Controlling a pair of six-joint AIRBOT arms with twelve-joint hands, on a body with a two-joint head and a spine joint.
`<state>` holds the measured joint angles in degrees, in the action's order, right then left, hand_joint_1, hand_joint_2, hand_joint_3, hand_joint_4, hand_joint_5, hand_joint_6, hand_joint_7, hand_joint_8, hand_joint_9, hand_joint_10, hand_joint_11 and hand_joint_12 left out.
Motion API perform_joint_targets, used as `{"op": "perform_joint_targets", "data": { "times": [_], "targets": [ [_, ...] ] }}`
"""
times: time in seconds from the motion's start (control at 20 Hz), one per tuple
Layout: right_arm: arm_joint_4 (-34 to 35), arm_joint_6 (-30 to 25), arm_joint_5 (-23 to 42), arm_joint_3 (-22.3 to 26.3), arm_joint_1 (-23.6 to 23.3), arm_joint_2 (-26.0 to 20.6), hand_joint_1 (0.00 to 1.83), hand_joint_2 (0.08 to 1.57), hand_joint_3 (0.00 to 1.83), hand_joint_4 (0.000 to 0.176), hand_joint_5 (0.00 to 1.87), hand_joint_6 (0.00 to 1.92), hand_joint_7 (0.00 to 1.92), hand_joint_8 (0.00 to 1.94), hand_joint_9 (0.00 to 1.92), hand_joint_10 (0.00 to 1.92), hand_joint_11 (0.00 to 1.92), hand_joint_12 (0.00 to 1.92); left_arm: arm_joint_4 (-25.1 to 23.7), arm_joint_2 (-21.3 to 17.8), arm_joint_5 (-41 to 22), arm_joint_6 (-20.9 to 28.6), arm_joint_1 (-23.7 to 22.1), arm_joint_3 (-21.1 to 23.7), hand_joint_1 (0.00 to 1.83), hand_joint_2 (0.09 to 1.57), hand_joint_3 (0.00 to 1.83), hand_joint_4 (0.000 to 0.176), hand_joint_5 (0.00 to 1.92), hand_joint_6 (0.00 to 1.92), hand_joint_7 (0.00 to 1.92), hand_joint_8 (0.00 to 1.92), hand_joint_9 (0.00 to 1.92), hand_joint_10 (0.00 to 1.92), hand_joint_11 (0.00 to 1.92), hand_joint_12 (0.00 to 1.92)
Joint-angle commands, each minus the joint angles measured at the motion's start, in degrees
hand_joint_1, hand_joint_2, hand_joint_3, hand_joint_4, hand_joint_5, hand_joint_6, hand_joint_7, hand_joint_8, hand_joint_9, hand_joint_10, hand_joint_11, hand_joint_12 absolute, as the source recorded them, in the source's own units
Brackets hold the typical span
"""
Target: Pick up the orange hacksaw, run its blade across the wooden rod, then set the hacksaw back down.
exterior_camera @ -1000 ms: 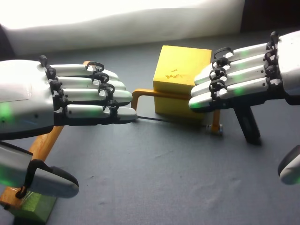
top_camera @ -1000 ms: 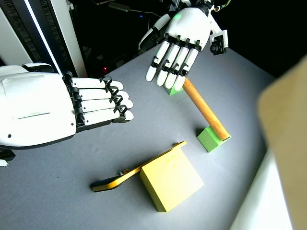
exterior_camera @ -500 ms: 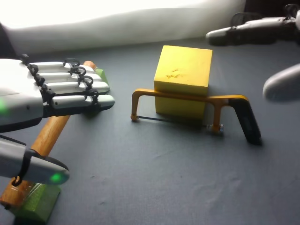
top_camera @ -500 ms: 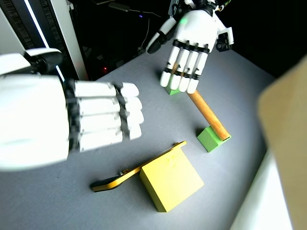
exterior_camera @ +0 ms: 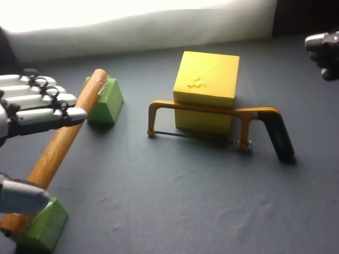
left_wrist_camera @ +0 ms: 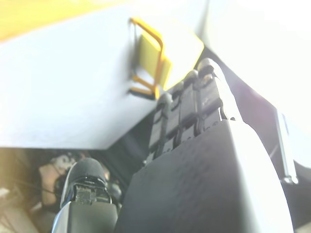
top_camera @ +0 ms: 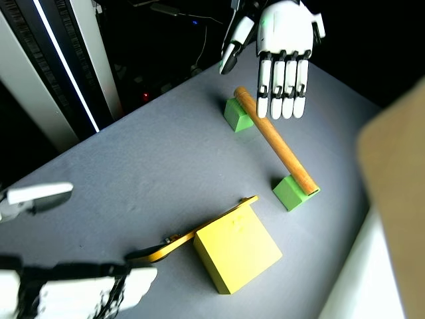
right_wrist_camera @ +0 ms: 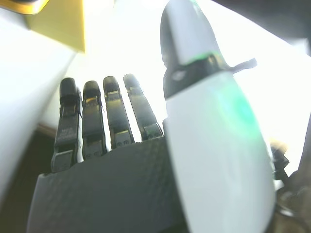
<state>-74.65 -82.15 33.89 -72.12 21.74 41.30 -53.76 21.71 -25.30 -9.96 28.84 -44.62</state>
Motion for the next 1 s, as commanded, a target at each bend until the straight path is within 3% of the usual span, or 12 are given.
{"op": "perform_joint_targets", "data": {
  "times": [0.0,0.1,0.15,0.35,0.65,0.75,0.85,0.95],
  "targets": [
    [3.8,-1.5,2.3,0.9,0.1,-1.2,0.96,1.1,0.0,0.0,0.1,0.01,0.1,0.0,0.09,0.01,0.0,0.51,1.9,-1.6,-4.0,0.6,-0.2,0.7,0.0,1.15,0.01,0.0,0.06,0.01,0.05,0.01,0.03,0.01,0.01,0.04],
    [3.4,-1.9,0.4,2.5,1.8,-2.1,0.97,1.11,0.0,0.0,0.09,0.0,0.08,0.0,0.08,0.0,0.0,0.46,1.9,-5.2,-4.1,0.6,0.6,3.6,0.0,1.15,0.0,0.0,0.06,0.0,0.04,0.0,0.03,0.01,0.02,0.04],
    [1.0,-6.3,-0.5,2.8,2.7,-2.1,1.0,1.1,0.0,0.0,0.11,0.01,0.1,0.01,0.09,0.0,0.0,0.48,1.9,-6.7,-4.1,0.6,0.9,4.9,0.0,1.15,0.0,0.0,0.05,0.0,0.03,0.0,0.03,0.0,0.01,0.04],
    [0.2,-9.4,-4.3,2.3,6.3,-2.1,1.08,1.04,0.0,0.0,0.13,0.0,0.12,0.0,0.11,0.0,0.0,0.51,1.1,-9.6,-4.2,0.6,1.6,7.9,0.01,1.15,0.0,0.0,0.05,0.01,0.03,0.01,0.03,0.0,0.05,0.07],
    [-2.1,-9.7,-0.1,-5.5,8.6,3.0,1.12,1.03,0.0,0.0,0.12,0.0,0.1,0.0,0.07,0.0,0.0,0.46,-1.7,-10.1,-5.9,3.5,6.9,8.6,0.0,1.14,0.0,0.0,0.02,0.0,0.01,0.0,0.01,0.0,0.0,0.05],
    [-2.1,-9.2,1.3,-7.9,8.6,5.8,1.15,1.04,0.0,0.0,0.1,0.0,0.09,0.0,0.06,0.0,0.0,0.43,-5.1,-9.9,-5.9,5.3,9.6,8.8,0.0,1.15,0.0,0.0,0.0,0.0,0.0,0.0,0.0,0.0,0.0,0.04],
    [-0.3,-7.9,2.6,-9.5,9.0,8.2,1.16,1.04,0.0,0.0,0.12,0.01,0.11,0.01,0.07,0.0,0.0,0.42,-5.1,-9.6,-5.7,5.3,12.2,8.8,0.0,1.15,0.0,0.0,0.0,0.0,0.0,0.0,0.0,0.0,0.0,0.02],
    [7.7,-0.9,1.7,-9.7,10.4,10.0,1.15,1.06,0.01,0.0,0.1,0.0,0.05,0.0,0.04,0.0,0.0,0.51,-5.1,-8.5,-2.2,5.3,14.0,8.6,0.0,1.14,0.0,0.0,0.0,0.0,0.0,0.0,0.0,0.0,0.01,0.01]
  ]
}}
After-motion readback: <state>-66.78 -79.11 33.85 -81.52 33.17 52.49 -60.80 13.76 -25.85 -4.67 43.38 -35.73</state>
